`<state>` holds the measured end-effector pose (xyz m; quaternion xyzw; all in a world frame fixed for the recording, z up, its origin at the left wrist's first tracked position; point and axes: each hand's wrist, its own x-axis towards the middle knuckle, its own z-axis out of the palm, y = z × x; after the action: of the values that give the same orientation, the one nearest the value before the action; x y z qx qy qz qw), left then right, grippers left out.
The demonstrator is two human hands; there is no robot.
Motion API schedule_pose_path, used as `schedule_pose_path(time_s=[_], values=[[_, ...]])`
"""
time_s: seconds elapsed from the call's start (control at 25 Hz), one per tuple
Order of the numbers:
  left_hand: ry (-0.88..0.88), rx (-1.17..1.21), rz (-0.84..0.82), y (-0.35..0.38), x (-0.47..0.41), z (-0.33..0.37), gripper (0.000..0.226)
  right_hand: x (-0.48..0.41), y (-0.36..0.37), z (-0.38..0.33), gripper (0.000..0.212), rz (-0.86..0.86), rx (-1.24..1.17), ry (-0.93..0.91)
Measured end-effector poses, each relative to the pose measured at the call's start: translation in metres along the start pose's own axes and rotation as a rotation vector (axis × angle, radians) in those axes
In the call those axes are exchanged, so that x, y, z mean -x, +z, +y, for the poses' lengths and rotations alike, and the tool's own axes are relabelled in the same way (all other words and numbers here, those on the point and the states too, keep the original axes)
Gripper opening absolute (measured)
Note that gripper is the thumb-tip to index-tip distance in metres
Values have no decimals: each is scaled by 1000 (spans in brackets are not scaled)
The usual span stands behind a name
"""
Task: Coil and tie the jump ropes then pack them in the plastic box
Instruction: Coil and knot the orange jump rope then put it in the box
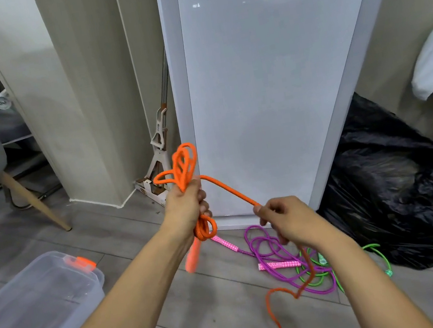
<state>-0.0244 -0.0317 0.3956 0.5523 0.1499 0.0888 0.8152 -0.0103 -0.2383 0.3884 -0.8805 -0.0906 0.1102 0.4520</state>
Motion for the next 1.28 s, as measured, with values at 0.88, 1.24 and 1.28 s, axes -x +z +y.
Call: schedule_pose_path(time_s=[0.88, 1.24, 1.28], values=[[-12, -289, -142, 19, 18, -18, 17, 6, 44, -27, 4, 237, -222, -225], [39, 184, 131, 1, -14, -7, 15, 11, 29, -18, 36, -227, -94, -96], [32, 210, 159, -4, -20, -6, 20, 11, 25, -16, 38, -255, -86, -71]])
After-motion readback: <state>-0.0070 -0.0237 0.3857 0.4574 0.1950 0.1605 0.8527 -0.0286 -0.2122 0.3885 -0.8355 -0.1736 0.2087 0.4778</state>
